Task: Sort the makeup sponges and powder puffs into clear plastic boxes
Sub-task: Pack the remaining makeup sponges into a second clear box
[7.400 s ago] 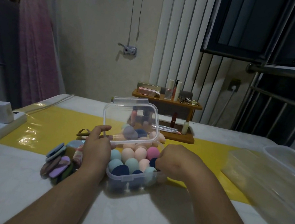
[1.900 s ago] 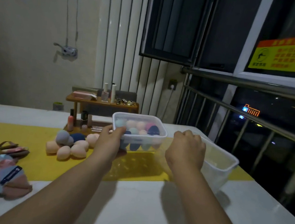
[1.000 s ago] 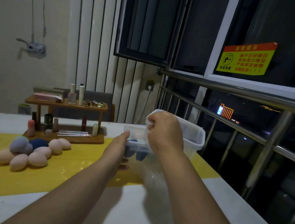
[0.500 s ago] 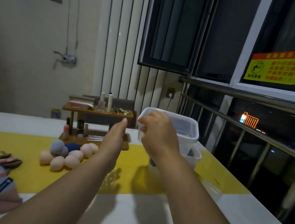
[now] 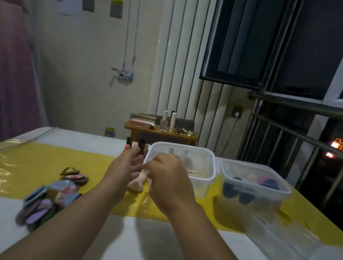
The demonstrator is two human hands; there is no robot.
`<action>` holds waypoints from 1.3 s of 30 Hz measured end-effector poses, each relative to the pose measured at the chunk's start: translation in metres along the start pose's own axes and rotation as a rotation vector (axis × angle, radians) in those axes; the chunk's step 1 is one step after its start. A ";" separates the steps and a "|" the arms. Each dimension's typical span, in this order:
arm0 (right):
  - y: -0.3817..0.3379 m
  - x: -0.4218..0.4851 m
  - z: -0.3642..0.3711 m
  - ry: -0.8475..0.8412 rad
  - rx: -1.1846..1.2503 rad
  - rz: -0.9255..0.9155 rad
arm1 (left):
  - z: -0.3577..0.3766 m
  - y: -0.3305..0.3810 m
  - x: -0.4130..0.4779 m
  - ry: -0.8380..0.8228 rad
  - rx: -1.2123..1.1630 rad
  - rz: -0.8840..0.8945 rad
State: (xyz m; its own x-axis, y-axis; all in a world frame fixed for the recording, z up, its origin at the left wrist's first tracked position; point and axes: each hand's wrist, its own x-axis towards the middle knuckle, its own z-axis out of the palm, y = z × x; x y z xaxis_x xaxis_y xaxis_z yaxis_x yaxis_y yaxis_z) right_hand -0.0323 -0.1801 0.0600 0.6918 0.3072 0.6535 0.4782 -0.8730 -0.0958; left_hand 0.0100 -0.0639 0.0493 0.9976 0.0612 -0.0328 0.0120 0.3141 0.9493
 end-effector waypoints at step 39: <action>0.093 -0.045 0.018 0.249 0.543 0.948 | -0.034 -0.057 0.004 -0.116 0.754 0.315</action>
State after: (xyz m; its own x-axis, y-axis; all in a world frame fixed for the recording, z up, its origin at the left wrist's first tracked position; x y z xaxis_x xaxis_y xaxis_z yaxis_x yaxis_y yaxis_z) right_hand -0.0092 -0.2684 0.0087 0.8034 -0.5315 0.2684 0.0302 -0.4139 -0.9098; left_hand 0.0111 -0.0490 -0.0159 0.9622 -0.0710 0.2630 -0.2678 -0.4246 0.8649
